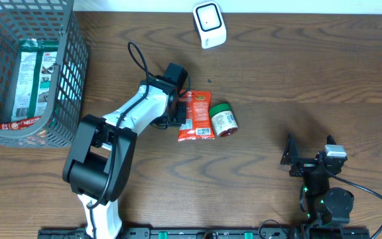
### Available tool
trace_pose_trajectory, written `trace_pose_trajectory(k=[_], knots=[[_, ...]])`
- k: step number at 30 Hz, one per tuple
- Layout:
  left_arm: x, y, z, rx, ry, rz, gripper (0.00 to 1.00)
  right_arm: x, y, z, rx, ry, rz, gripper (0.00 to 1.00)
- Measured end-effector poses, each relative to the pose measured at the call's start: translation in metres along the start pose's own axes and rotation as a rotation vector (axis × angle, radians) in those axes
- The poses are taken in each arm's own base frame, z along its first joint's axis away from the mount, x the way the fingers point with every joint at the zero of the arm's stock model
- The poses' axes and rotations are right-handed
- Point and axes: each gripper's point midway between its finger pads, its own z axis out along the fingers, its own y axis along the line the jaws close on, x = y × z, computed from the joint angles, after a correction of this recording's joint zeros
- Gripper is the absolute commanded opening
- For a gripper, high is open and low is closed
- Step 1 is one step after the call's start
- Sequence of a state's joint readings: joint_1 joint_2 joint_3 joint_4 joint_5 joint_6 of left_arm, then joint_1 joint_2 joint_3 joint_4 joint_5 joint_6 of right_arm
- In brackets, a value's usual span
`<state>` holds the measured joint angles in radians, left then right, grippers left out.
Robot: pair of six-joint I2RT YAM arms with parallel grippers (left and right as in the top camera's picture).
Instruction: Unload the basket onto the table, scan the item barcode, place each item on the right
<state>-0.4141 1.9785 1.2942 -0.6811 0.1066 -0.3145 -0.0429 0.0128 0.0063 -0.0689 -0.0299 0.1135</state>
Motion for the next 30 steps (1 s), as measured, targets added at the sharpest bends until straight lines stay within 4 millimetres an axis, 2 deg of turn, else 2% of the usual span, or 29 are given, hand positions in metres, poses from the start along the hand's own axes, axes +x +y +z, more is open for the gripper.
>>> trace_pose_trajectory(k=[2,4,8,12,14,18,20,24,30], knots=[[-0.001,0.004,-0.005,-0.022,-0.013,0.001,0.28,0.000,0.000,0.000,0.000,0.000,0.000,0.99],[-0.006,0.007,-0.019,-0.038,-0.051,0.002,0.31,0.000,0.000,0.000,0.000,0.000,0.000,0.99],[-0.018,0.009,-0.075,-0.036,-0.194,0.002,0.35,0.000,0.000,0.000,0.000,0.000,0.000,0.99],[-0.013,0.014,-0.137,-0.025,-0.318,-0.002,0.41,0.000,0.000,0.000,0.000,0.000,0.000,0.99],[-0.007,0.019,-0.160,-0.031,-0.359,-0.005,0.51,0.000,0.000,0.000,0.000,0.000,0.000,0.99],[0.006,0.032,-0.194,-0.063,-0.427,-0.010,0.80,0.000,0.000,0.000,0.000,0.000,0.000,0.99],[0.011,0.037,-0.209,-0.069,-0.460,-0.019,0.81,0.000,0.000,0.000,0.000,0.000,0.000,0.99],[0.020,0.043,-0.225,-0.072,-0.497,-0.029,0.82,0.000,0.000,0.000,0.000,0.000,0.000,0.99],[0.020,0.045,-0.229,-0.079,-0.507,-0.032,0.82,0.000,0.000,0.000,0.000,0.000,0.000,0.99]])
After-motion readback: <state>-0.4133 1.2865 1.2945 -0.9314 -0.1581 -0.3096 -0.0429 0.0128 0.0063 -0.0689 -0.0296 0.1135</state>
